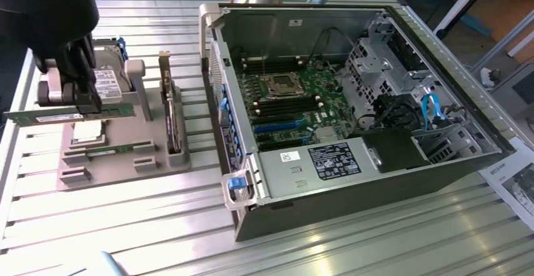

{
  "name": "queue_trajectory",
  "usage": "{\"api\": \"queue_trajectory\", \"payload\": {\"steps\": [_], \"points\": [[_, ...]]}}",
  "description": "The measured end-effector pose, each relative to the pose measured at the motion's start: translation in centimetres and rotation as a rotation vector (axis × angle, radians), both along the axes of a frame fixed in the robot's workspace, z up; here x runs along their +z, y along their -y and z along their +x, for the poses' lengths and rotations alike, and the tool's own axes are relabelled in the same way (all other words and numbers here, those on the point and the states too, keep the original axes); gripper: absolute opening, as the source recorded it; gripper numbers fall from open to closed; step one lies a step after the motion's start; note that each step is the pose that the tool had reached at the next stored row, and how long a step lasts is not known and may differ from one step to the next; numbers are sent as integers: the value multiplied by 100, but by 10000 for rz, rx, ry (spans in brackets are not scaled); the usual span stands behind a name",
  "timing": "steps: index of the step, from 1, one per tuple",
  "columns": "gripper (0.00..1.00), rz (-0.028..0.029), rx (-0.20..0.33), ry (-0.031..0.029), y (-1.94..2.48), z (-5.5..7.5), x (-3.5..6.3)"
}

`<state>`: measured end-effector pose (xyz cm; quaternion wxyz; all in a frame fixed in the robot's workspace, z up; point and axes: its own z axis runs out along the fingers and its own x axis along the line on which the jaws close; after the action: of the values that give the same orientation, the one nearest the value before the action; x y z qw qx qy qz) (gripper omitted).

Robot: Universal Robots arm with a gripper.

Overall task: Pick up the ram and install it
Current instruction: 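Pick up the ram and move it above insertion slot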

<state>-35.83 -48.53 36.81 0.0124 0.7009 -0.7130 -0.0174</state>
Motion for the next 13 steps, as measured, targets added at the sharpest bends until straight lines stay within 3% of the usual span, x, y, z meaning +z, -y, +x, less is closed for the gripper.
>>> {"api": "queue_trajectory", "payload": {"steps": [7,13], "points": [[12,0,0,0,0,2,160],[12,3,0,2,0,2,196]]}}
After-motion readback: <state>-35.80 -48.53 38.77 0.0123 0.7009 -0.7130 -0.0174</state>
